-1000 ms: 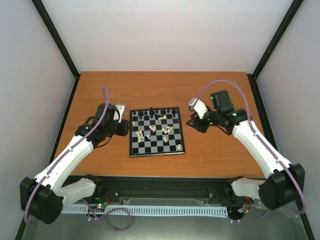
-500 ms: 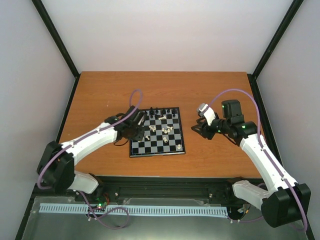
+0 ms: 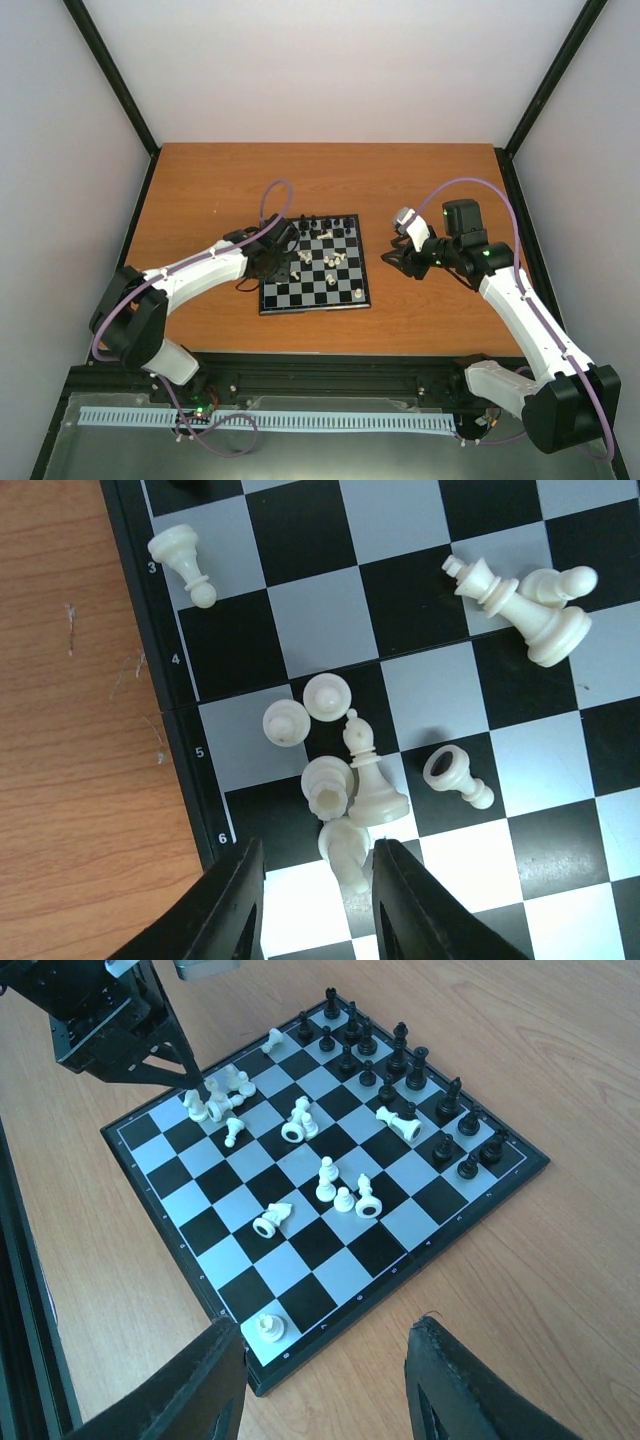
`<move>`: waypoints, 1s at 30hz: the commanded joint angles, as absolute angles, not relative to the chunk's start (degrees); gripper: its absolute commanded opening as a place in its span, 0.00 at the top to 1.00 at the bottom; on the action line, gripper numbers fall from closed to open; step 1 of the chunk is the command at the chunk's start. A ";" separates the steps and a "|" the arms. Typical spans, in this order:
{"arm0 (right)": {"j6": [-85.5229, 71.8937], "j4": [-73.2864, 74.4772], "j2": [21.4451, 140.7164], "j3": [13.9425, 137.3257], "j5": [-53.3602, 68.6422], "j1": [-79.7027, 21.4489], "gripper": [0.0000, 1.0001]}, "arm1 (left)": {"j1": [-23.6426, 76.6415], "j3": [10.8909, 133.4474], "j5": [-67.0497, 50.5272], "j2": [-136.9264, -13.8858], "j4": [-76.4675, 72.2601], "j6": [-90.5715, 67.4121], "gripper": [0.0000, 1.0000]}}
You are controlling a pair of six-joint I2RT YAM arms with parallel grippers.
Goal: Set up the chess pieces on the board
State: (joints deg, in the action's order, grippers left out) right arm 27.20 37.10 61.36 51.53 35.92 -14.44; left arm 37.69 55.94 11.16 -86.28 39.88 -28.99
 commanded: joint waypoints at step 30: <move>28.98 37.44 62.92 51.15 36.58 -14.15 0.57 | 38.64 57.08 4.53 -82.07 43.42 -24.52 0.93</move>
State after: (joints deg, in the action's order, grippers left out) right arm 28.23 37.52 62.65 51.53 35.86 -14.44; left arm 37.74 55.55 8.75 -87.64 40.82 -28.36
